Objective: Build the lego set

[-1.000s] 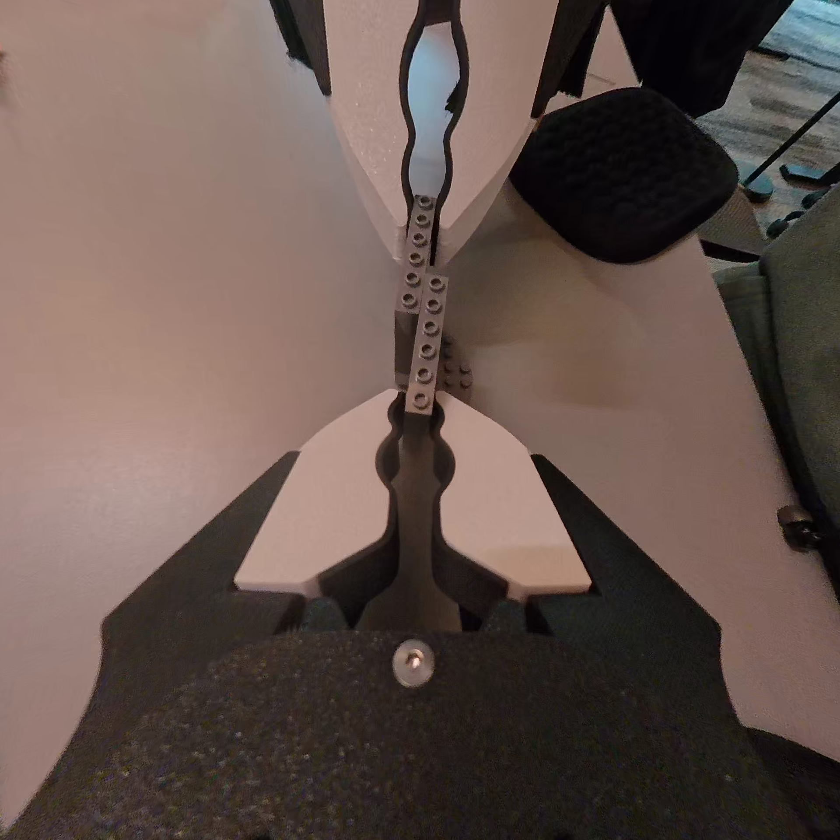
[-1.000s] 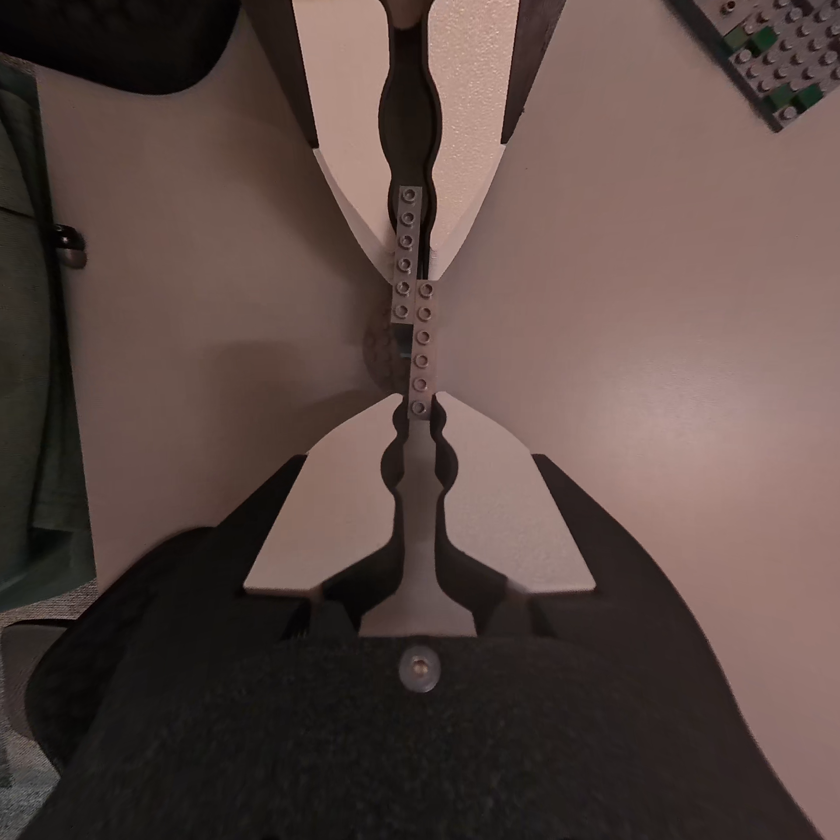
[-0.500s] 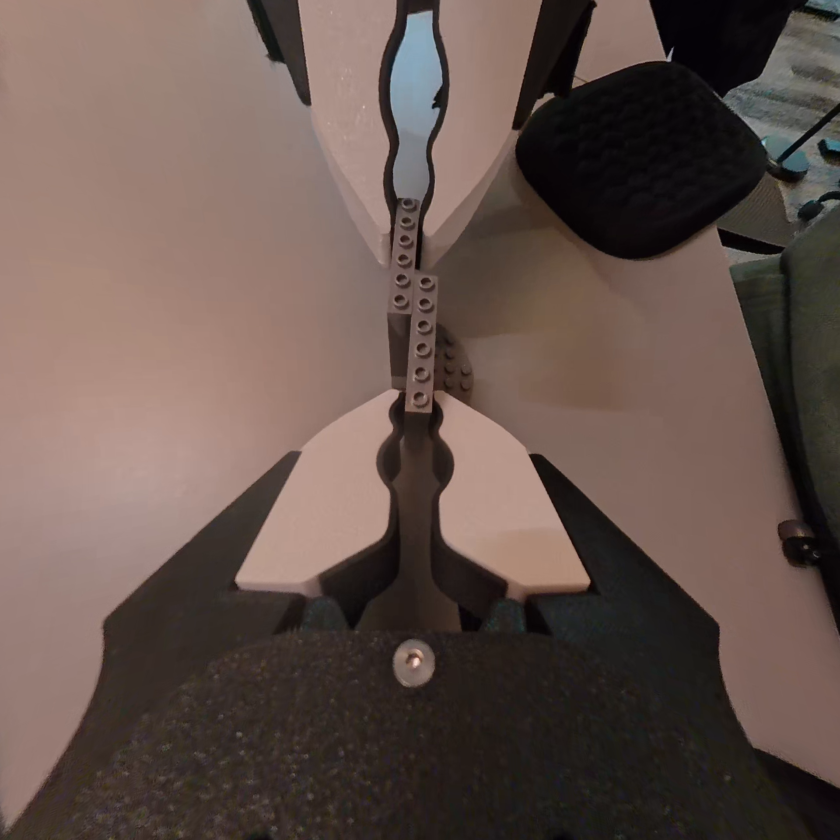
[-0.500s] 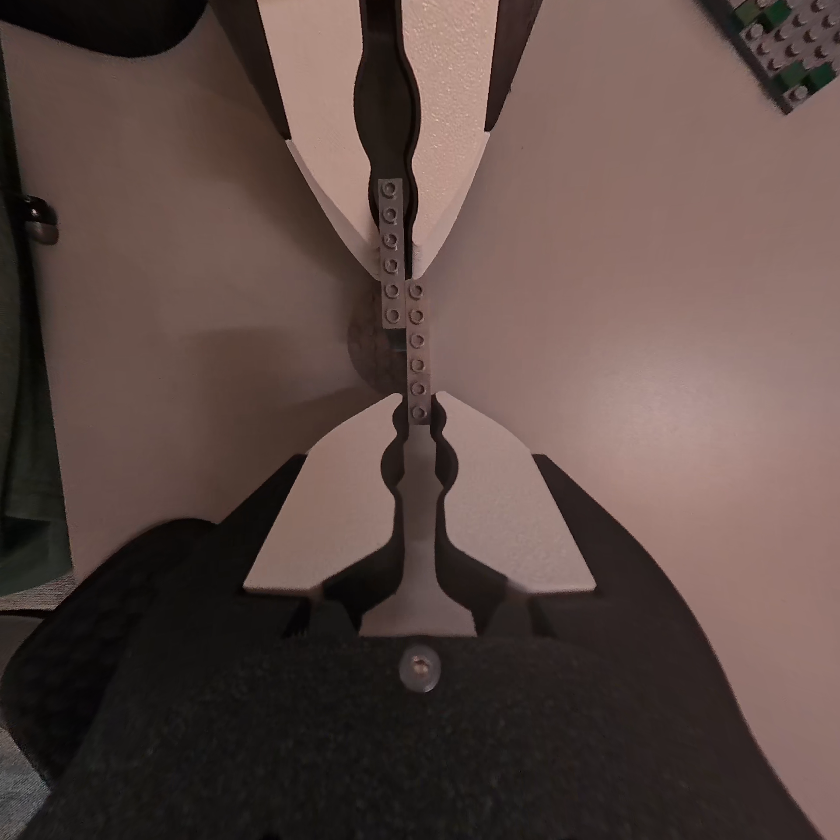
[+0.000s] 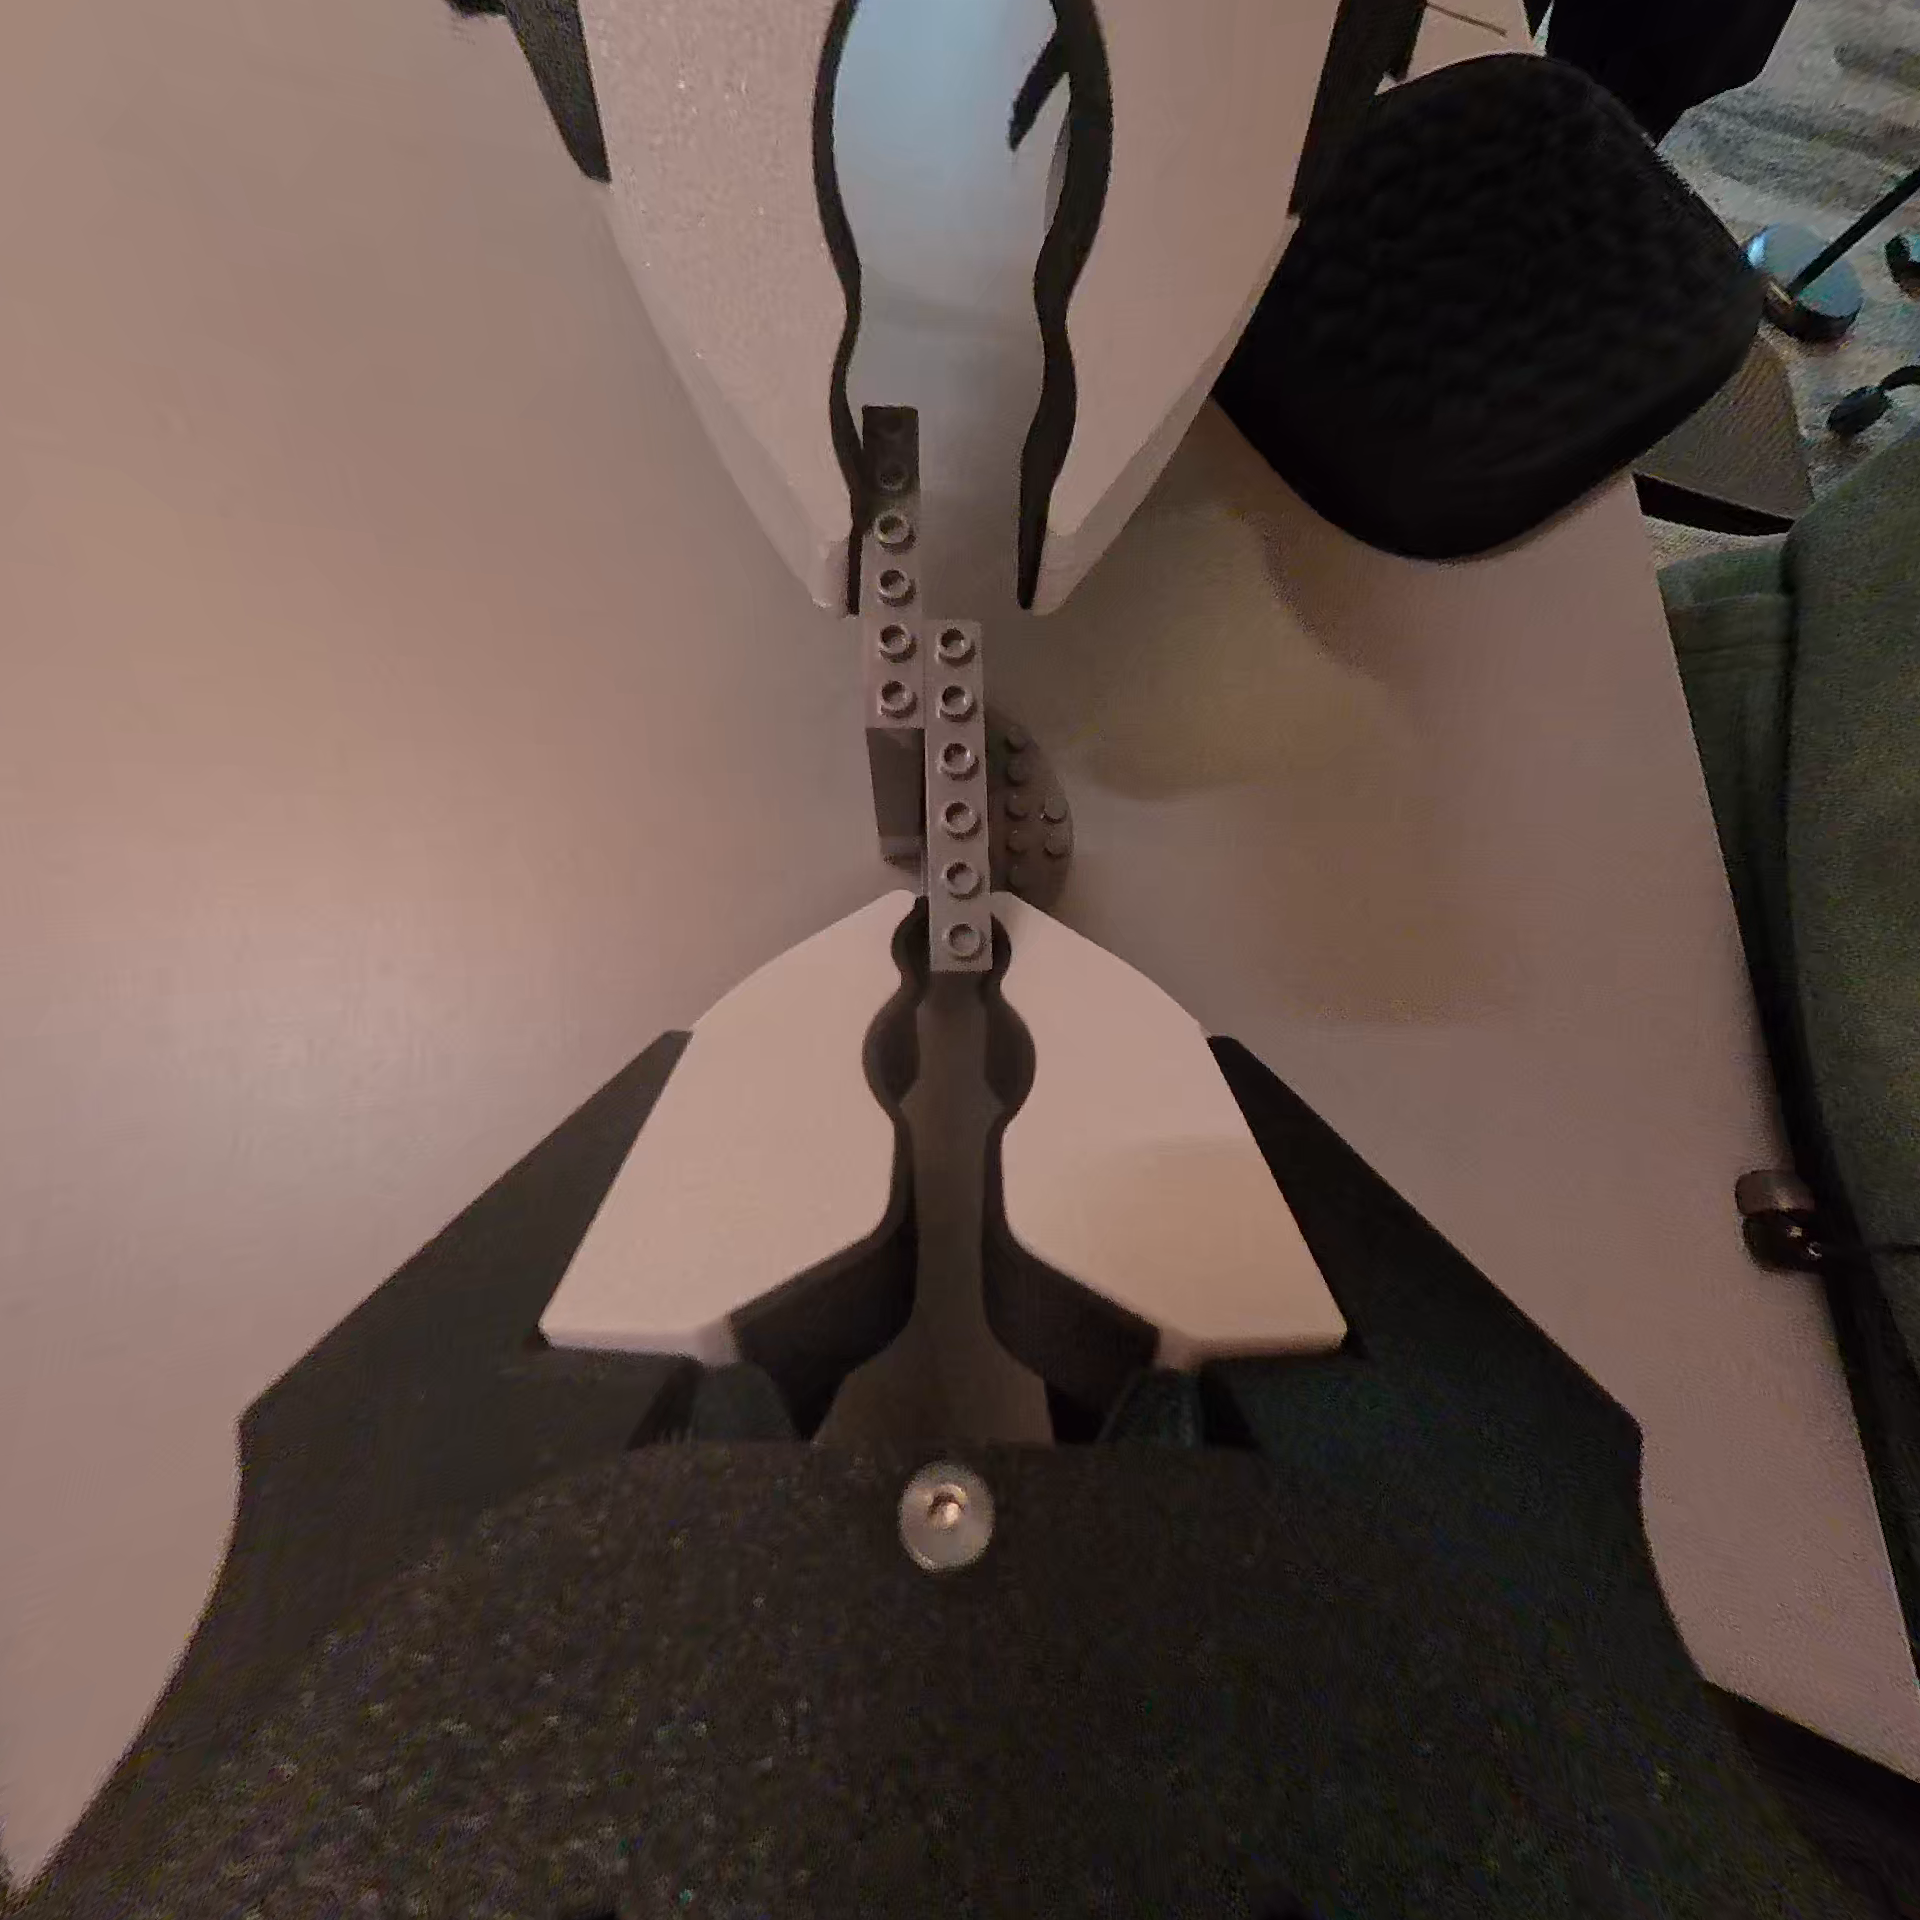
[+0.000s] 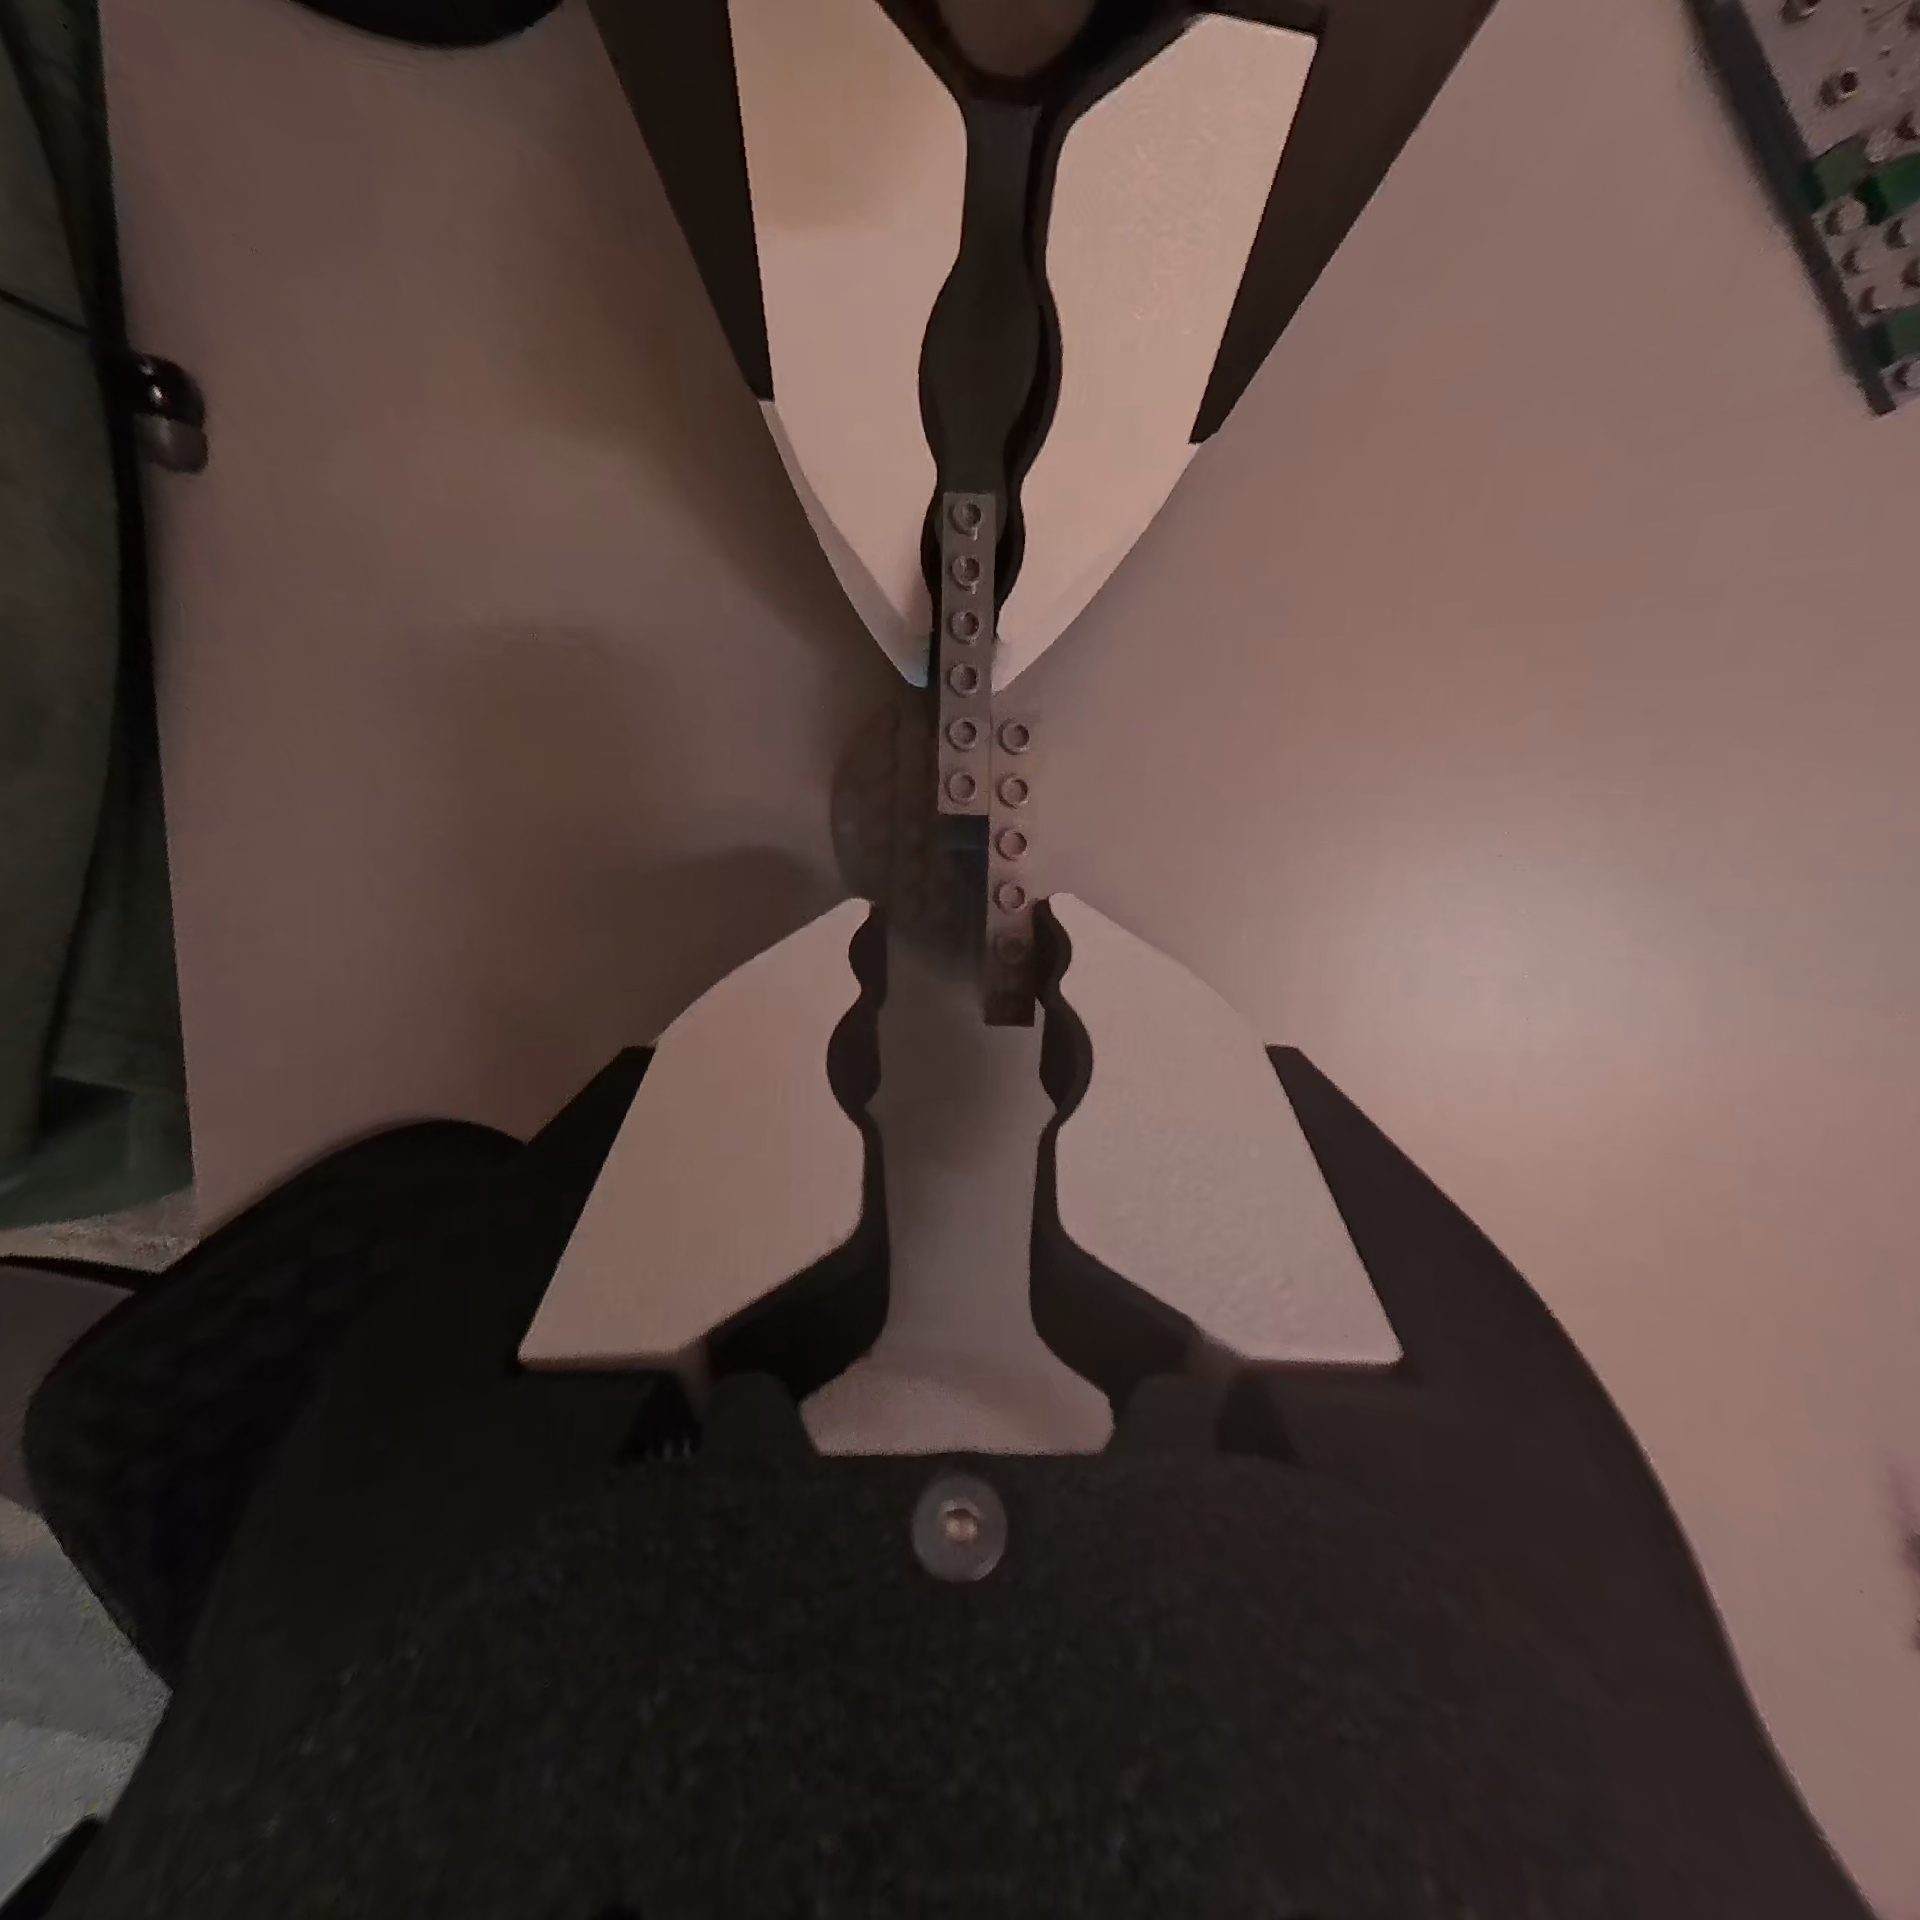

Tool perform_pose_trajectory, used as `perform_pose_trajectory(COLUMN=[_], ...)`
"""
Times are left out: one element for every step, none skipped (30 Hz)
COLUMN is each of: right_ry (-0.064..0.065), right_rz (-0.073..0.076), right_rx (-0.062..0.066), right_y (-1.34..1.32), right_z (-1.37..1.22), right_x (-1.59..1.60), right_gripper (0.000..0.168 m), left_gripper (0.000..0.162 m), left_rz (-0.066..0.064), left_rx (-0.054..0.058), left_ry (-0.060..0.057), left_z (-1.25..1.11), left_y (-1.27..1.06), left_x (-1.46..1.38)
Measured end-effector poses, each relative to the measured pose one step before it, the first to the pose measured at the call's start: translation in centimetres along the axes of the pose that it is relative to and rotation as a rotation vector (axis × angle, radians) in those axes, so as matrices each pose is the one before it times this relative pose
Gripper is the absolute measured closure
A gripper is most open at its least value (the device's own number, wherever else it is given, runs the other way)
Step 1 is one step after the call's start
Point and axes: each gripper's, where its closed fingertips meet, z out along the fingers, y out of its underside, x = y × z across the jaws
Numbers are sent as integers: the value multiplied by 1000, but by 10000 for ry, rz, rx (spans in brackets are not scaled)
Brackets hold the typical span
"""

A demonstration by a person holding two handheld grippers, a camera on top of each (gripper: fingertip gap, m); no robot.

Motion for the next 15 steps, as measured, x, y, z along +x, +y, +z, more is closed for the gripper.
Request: perform_pose_trajectory(right_ry=[0, -13, -42, -40, -39, -68, -28, -3, 9, -10, -8, 17, 16, 68, 188], right_rz=[-72, -3, 46, 71, 79, 79, 78, 65, 35, 37, 37, 19, 4, -50, -148], right_rx=[-82, -6, 63, 104, 102, 99, 104, 68, 45, 34, 41, 94, 154, 220, 275], right_y=[123, 141, 148, 143, 161, 151, 122, 142, 141, 132, 91, 17, -106, -282, -499], right_z=[14, -2, 9, 23, 24, 29, 22, 31, 10, 2, -62, -136, -246, -365, -452], right_x=[26, 5, -24, -30, -50, -118, -87, -48, -37, -56, -22, 18, 33, 74, 150], right_gripper=[143, 144, 145, 145, 146, 146, 146, 146, 146, 146, 145, 144, 143, 142, 141], left_gripper=[155, 155, 155, 155, 155, 155, 155, 155, 155, 155, 155, 155, 155, 155, 155], left_rz=[10, 16, 25, 13, 30, 65, 71, 55, 34, 39, 10, -1, 12, 8, 9], left_rx=[-36, -24, -22, -27, -42, -44, -66, -76, -70, -44, -32, -26, -15, -5, -2], left_ry=[-9, 3, 19, 45, 76, 38, 58, 55, 66, 48, 35, 26, 15, -3, -12], left_z=[11, 37, 27, 46, 34, 35, 29, 20, 4, 19, 12, 18, -1, 13, 14], left_y=[-24, -32, -35, -42, -22, -20, -14, 7, 13, 0, 7, 0, 6, -9, -6], left_x=[3, -1, 26, 42, 69, 4, 32, 8, 21, 6, -16, -11, -3, -5, 4])
